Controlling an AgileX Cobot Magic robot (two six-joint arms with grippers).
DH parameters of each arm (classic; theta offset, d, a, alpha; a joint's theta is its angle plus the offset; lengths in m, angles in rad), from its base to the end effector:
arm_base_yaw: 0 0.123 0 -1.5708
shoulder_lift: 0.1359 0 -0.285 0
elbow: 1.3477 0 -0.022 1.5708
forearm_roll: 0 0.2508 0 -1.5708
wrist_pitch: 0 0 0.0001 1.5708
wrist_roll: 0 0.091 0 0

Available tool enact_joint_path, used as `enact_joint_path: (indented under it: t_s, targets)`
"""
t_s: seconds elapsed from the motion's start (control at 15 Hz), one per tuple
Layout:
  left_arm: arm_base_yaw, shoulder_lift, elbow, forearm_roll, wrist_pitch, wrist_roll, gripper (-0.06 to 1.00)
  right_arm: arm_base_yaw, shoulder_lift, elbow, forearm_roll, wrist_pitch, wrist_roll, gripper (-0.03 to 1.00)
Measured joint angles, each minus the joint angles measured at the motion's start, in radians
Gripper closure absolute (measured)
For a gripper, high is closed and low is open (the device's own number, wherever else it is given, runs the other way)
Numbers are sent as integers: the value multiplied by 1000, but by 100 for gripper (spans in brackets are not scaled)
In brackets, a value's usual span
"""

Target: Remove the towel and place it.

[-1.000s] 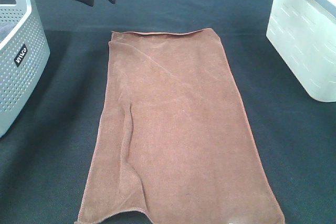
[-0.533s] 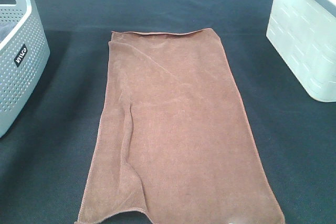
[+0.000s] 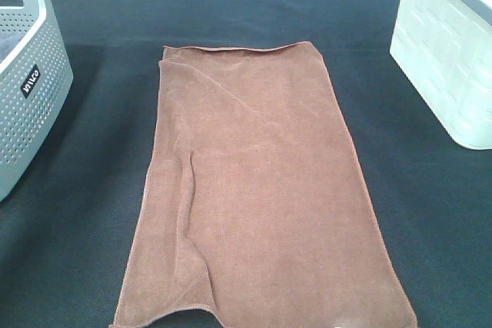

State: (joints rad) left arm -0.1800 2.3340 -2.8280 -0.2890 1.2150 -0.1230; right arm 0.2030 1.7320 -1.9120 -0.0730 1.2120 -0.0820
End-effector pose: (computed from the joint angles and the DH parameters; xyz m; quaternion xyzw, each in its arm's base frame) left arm 0.4797 -0.1120 0.4054 0.0413 0.8821 -0.2089 0.4201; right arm 0.3663 0.0691 0.4094 -0.1367 0.9409 -0.0178 0.3093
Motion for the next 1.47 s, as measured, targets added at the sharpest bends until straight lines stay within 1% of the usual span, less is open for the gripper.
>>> enact_joint_path:
  t_s: [0.07, 0.13, 0.27, 0.4, 0.47, 0.6, 0.73, 0.8, 0.87, 1.0, 1.07, 1.13, 1.2, 1.27, 1.33, 1.4, 1.47]
  targets:
    - [-1, -90, 185, 18, 0, 34, 33, 0, -97, 128, 0, 4, 0, 22]
    - [-1, -154, 319, 47, 0, 61, 33, 0, -156, 204, 0, 6, 2, 22]
    - [-1, -303, 617, 142, 0, 90, 33, 0, -287, 364, 0, 2, 21, 22]
    - [-1, -451, 855, 218, 0, 101, 33, 0, -412, 505, 0, -46, 36, 22]
    - [-1, -517, 976, 233, 0, 105, 33, 0, -471, 580, 8, -66, 41, 22]
    - [-1, -645, 1177, 239, -10, 115, 33, 0, -558, 681, 14, -82, 41, 22]
    - [-1, -769, 1377, 236, -70, 133, 33, 0, -639, 783, 14, -89, 41, 22]
    - [-1, -826, 1462, 233, -93, 148, 30, 0, -686, 834, 14, -89, 41, 22]
    - [-1, -890, 1544, 231, -113, 162, 24, 0, -735, 879, 14, -90, 41, 22]
    - [-1, -1001, 1701, 228, -146, 178, 7, 0, -835, 970, 14, -90, 41, 22]
    - [-1, -1060, 1774, 228, -154, 184, 3, 0, -884, 1013, 14, -90, 41, 22]
    - [-1, -1147, 1867, 228, -159, 198, 2, 0, -960, 1064, 14, -89, 41, 22]
    - [-1, -1171, 1892, 228, -159, 200, 1, 0, -987, 1077, 14, -89, 41, 22]
    - [-1, -1224, 1949, 228, -161, 203, 1, 0, -1034, 1106, 14, -88, 41, 22]
    - [-1, -1312, 2020, 228, -163, 205, 1, 0, -1101, 1144, 14, -88, 41, 22]
    - [-1, -1346, 2038, 228, -163, 206, 1, 0, -1124, 1158, 14, -88, 41, 22]
    - [-1, -1438, 2096, 227, -162, 206, 1, 0, -1180, 1197, 14, -88, 41, 22]
